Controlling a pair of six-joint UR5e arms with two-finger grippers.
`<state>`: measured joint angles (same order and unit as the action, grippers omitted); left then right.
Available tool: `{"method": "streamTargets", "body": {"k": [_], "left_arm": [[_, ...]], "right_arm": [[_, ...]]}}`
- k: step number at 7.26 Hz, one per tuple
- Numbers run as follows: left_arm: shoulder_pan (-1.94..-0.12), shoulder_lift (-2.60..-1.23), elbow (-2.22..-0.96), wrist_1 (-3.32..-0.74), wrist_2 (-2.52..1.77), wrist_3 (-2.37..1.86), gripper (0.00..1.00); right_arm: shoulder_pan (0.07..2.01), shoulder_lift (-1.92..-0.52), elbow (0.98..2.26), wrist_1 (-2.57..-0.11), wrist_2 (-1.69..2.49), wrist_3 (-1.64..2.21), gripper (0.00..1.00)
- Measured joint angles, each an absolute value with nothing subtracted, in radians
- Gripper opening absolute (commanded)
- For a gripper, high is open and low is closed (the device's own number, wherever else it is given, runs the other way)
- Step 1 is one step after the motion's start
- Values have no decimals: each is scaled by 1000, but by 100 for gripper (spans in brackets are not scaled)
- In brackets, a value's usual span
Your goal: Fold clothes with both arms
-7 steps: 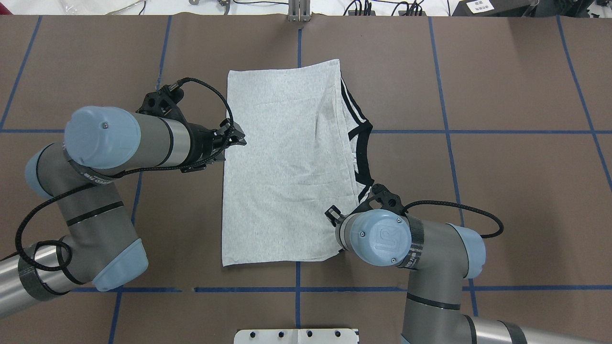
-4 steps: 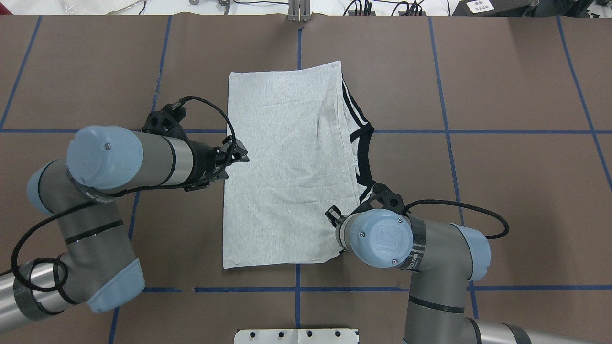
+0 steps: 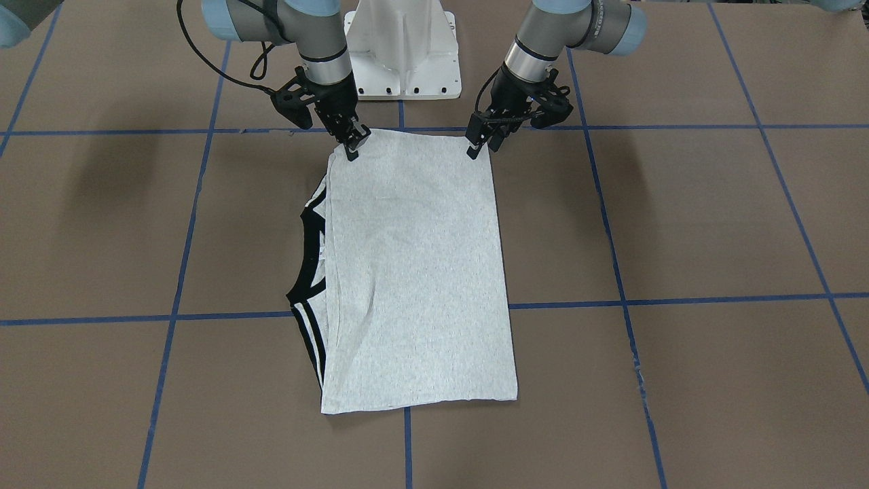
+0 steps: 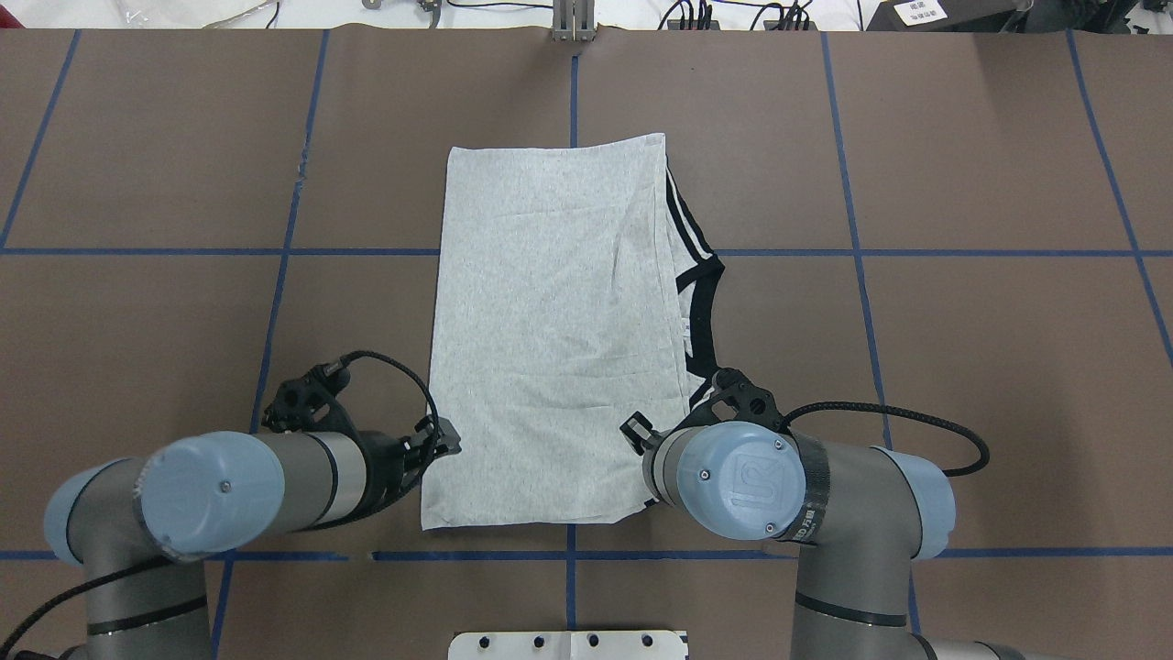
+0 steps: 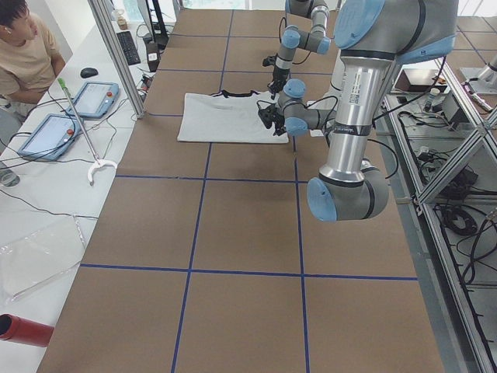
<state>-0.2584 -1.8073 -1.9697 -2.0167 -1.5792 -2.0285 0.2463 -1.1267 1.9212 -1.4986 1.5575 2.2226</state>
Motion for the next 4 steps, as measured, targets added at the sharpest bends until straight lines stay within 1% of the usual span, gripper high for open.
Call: {"method": "streamTargets", "body": {"k": [2,3,4], "left_arm": [[-204,-1808,-1967,-1946,-1569,-2063,69],[-196,-1808,-1963,-1935,-1568,-2067,65],[-191,-1809,-1960,-1932,-1568,-2069,51]], "right_arm": [[245,-1127,1922,-1499,1558,2223,0],[245,-1126,1923,-1499,1557,2223,0],[244,-1127,1923,-1499,1557,2223,0]]}}
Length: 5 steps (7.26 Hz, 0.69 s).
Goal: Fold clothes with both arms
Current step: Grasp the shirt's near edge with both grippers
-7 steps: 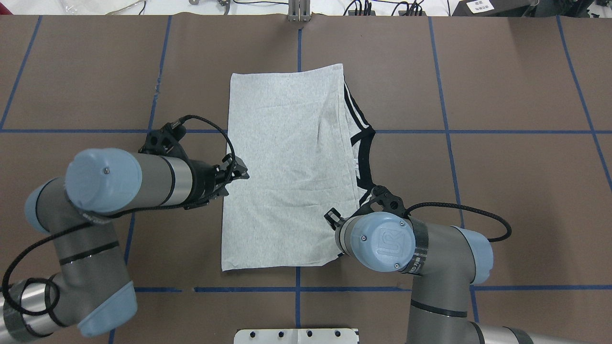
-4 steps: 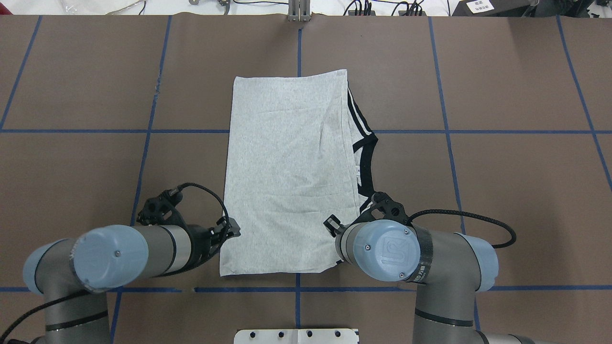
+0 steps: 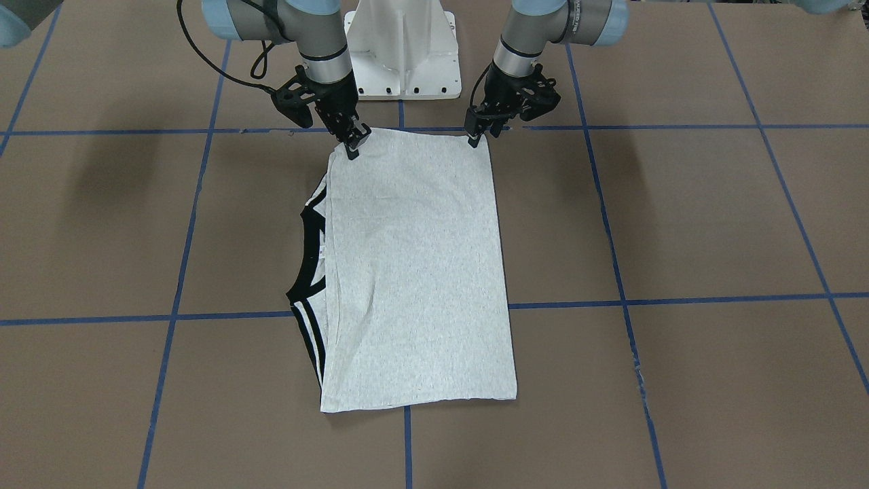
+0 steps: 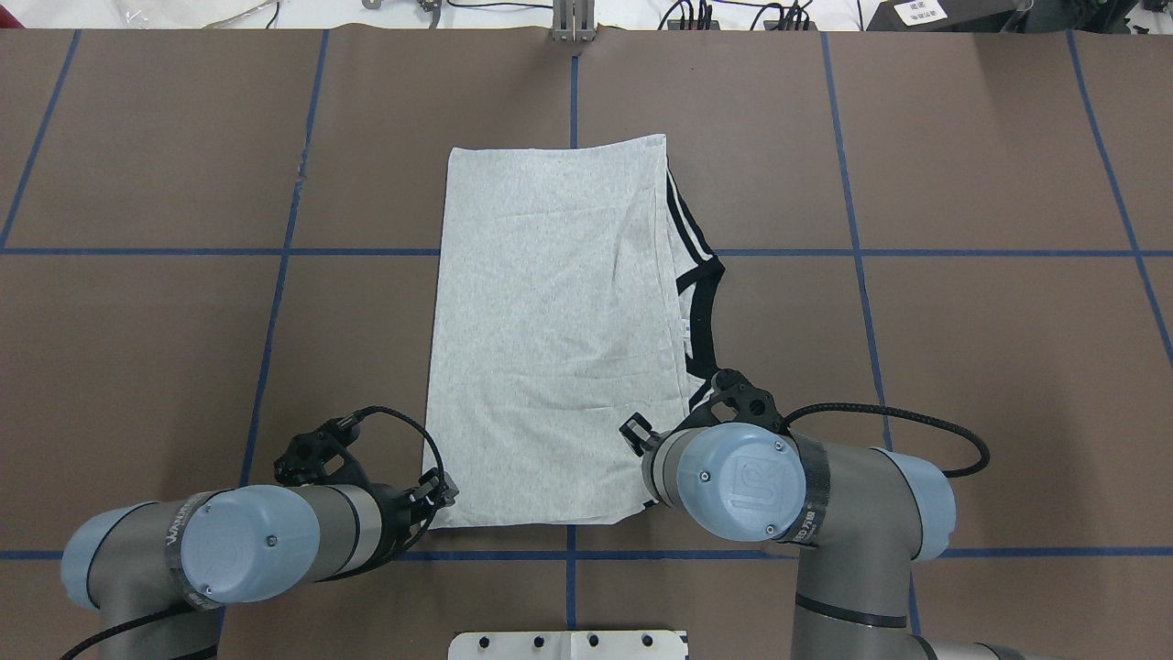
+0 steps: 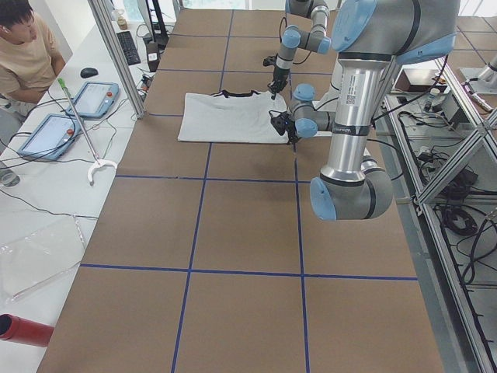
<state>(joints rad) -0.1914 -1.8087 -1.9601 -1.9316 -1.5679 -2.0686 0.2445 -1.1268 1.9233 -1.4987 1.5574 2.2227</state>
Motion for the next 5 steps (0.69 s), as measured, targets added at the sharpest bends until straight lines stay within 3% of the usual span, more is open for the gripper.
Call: {"method": "streamTargets", "body": {"k": [1,2,5], "left_arm": [[-188,-1810,-1958,-1930,-1568,-2069,9],[-185,-1810,-1957,-1930,-1568,-2070,0],[-184,-1809,-1959,-1929,-1568,-2071,0]], "right_arm": [[245,-1127,1923,-1499,1558,2223,0],[245,-1127,1924,-1499,1558,2223,0],[245,-1127,1926,-1499,1559,2223,0]]}}
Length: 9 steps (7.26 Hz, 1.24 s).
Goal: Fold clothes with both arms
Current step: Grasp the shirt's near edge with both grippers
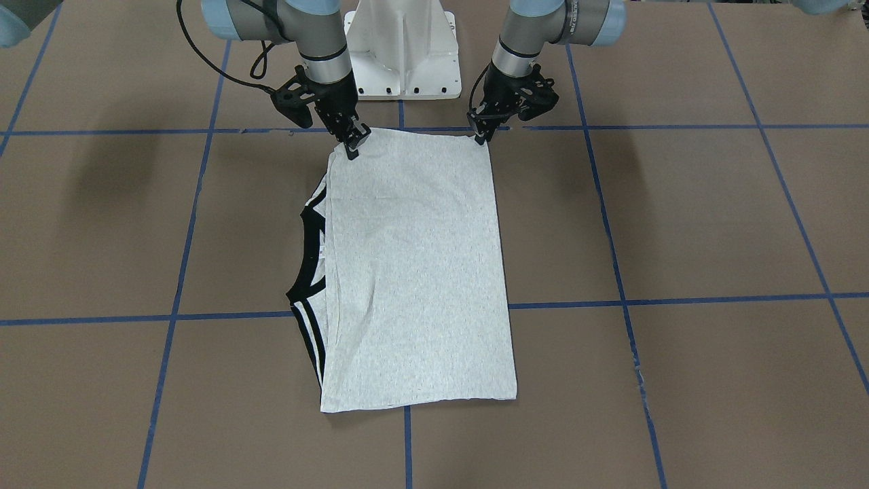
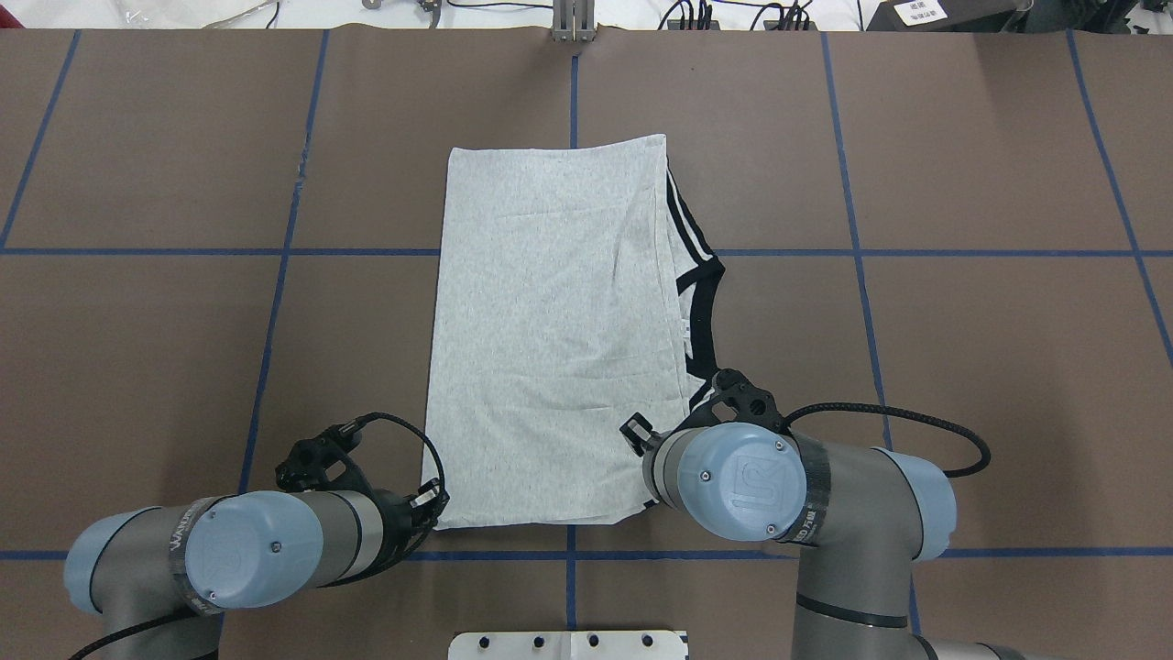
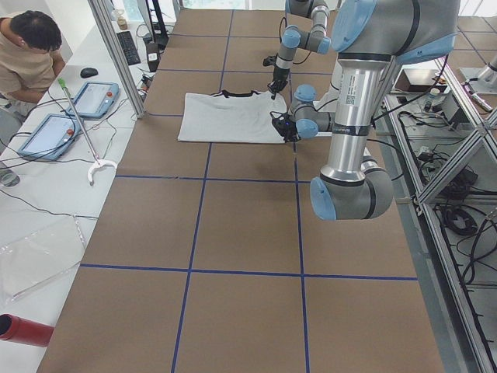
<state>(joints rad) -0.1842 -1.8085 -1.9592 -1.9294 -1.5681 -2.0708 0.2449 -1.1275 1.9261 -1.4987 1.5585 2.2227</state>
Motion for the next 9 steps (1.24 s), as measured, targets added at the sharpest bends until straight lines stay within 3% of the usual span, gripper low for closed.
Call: {"method": "streamTargets", "body": {"k": [2,6,9], "left_arm": [[-184,-1813,-2021,-1924,-1579,-2069,0],[-203,-1825,-2248,-1813,-1659,-2065,0],[-375,-1920,-2206,-1768,-1688,-1945,0]], "right_arm": [[235,-1146,1959,-1499,1564,2223,0],[205,-1243,2148,-1498,1627,2257,0],[359,-1199,2127,-1492,1652,2248,0]]}}
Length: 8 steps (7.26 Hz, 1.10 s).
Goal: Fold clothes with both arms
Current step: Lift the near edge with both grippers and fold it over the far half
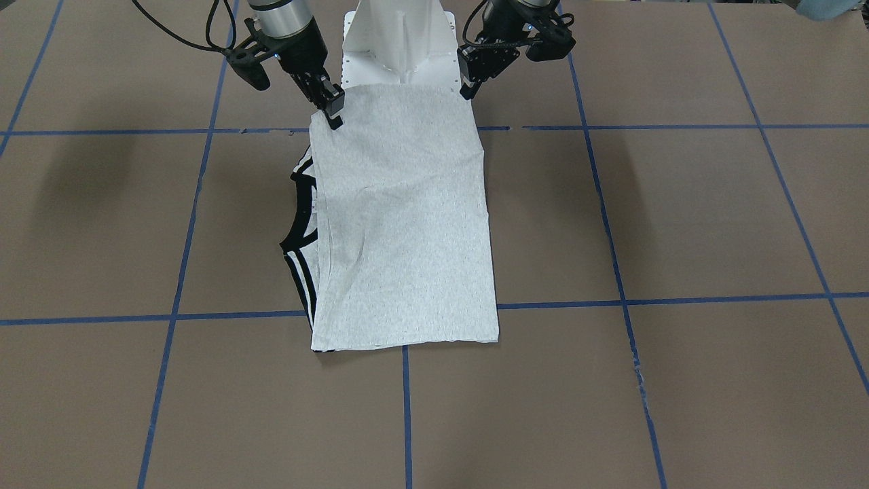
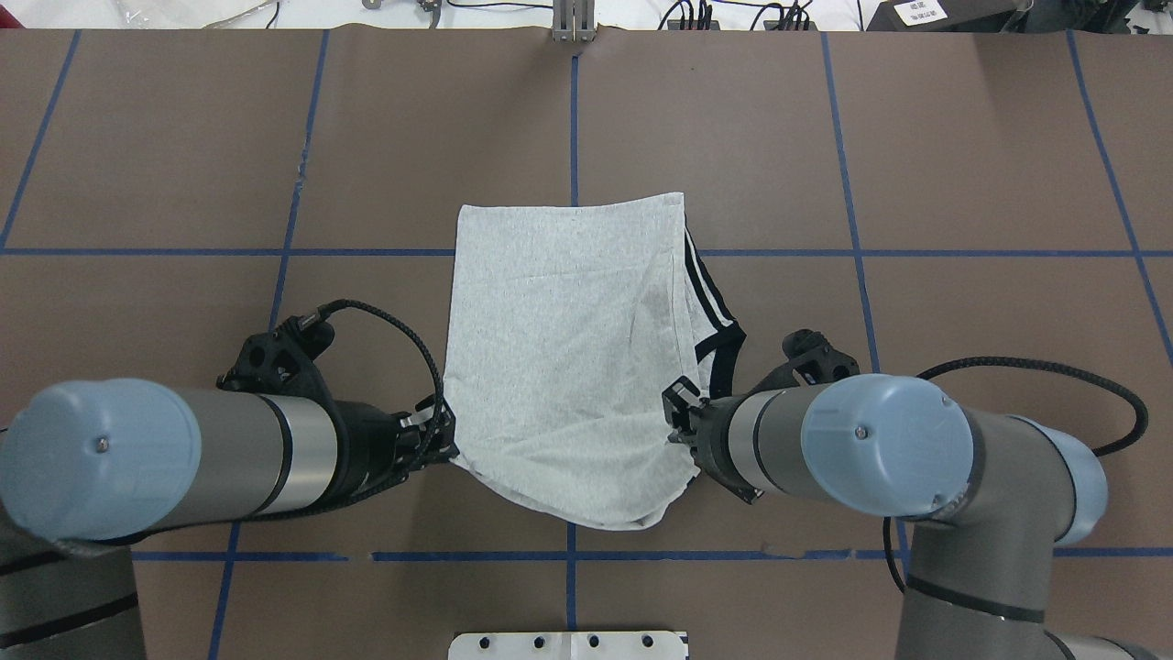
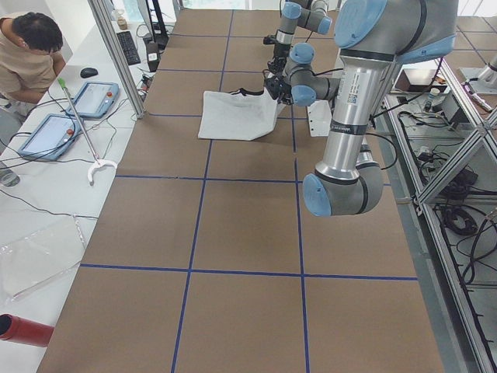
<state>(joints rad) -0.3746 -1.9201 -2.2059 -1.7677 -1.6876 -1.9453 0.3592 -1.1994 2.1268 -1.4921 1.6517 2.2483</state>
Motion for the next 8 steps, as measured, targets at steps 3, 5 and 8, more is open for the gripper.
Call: {"method": "streamTargets", "body": {"k": [3,5,8], "left_arm": [[-524,-2046,-2028,-1774,-1690,-1813,0],[-580,-2088,-1901,-1832,-1688,-1754,0],[-630,-2138,-1692,-1984,-1682,-1688,10]], "right_arm": [[502,-1058,1939,-1487,1713,2183,0],[566,-973,1787,-1480,1741,2120,0],[631,-901,1558,-1305,1770,2073,96]]}}
